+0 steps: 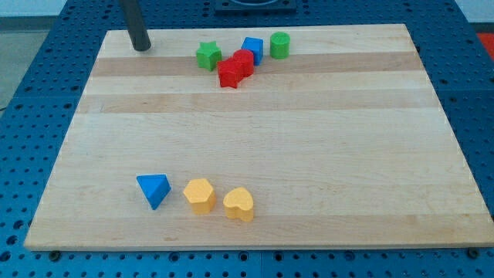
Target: Push the green star into the red circle and the cube
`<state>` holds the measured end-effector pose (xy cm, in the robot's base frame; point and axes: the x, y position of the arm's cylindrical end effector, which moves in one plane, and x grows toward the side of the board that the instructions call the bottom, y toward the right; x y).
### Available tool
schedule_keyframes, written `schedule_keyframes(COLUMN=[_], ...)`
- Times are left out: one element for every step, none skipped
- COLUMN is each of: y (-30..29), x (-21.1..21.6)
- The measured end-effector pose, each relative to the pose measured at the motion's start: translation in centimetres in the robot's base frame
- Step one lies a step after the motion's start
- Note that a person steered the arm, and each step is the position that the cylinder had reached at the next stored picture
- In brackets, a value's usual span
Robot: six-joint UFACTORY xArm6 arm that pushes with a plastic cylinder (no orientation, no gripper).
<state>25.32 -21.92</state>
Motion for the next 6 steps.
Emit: schedule_keyframes(y=[5.9, 11.3, 6.9, 9.2, 12.6, 12.9], x=[5.0, 5.3, 4.0, 2.9, 2.9, 2.9])
